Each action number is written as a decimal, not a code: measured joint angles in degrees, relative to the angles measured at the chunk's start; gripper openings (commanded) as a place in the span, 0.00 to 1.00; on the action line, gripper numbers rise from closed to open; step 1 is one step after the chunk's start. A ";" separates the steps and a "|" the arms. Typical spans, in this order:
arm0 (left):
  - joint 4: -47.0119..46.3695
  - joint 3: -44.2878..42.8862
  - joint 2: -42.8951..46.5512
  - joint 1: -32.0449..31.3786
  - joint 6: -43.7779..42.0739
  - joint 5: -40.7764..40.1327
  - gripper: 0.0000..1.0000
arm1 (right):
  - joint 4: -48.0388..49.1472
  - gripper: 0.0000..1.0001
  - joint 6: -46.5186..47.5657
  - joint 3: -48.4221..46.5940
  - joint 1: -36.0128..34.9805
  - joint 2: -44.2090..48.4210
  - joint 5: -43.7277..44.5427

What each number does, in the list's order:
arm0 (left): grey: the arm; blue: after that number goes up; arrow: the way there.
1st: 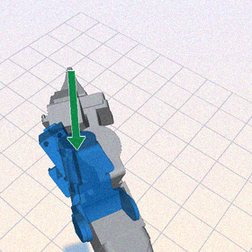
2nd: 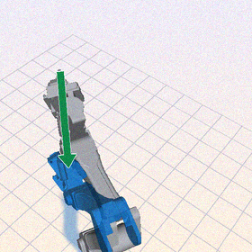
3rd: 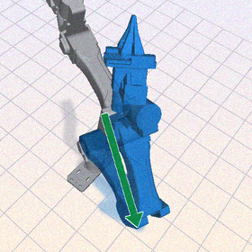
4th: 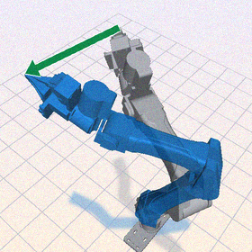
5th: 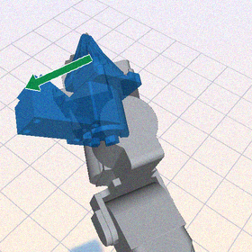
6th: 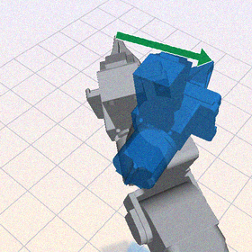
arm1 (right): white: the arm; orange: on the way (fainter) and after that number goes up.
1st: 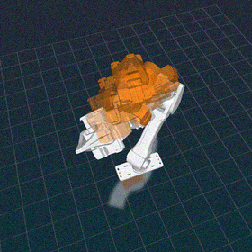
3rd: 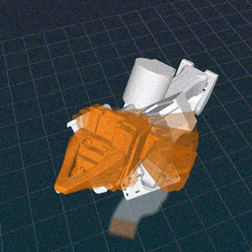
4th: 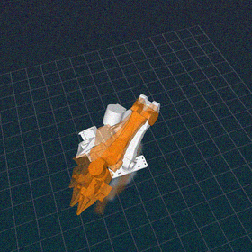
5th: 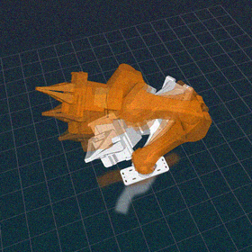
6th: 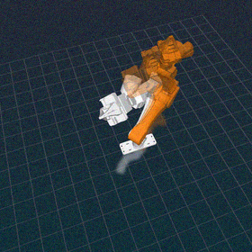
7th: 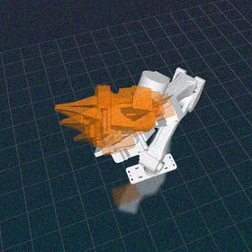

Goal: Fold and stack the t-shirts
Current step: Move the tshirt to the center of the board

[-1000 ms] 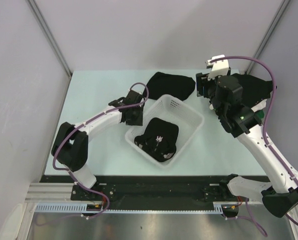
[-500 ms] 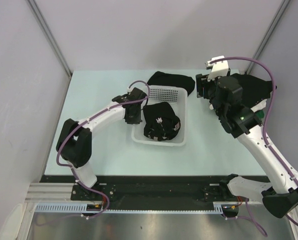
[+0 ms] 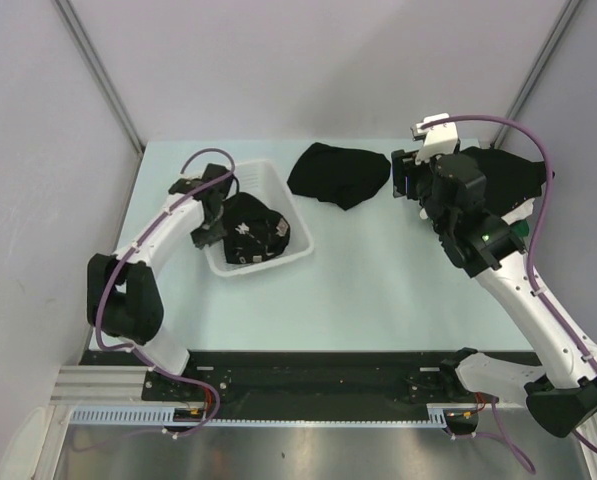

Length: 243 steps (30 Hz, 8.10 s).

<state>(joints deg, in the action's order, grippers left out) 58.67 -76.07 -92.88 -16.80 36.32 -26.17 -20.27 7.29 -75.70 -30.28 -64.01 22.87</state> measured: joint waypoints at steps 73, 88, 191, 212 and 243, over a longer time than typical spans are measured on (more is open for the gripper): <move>-9.68 -25.40 -22.86 -19.04 -2.60 19.91 0.00 | -5.81 0.72 -2.21 4.22 1.70 9.07 -0.20; -8.33 -39.10 -27.06 -19.71 -2.62 20.94 0.00 | -6.03 0.72 -2.10 4.26 1.70 8.26 -0.04; -19.63 -21.49 -16.00 -0.26 -10.84 30.27 0.56 | -9.66 0.73 -2.97 4.66 2.01 9.29 -3.30; -24.46 -56.17 -49.20 -4.17 -6.12 35.15 0.58 | -17.92 0.73 -4.76 4.68 2.01 12.57 -2.97; -25.33 -57.16 -56.28 -1.22 -5.05 35.95 0.08 | -20.28 0.74 -9.05 4.68 -0.02 10.01 -3.58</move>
<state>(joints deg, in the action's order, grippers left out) 33.34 -133.23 -149.16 -18.02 31.27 9.78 -40.56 -1.76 -71.02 -30.30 -54.00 19.29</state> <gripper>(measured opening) 0.166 0.738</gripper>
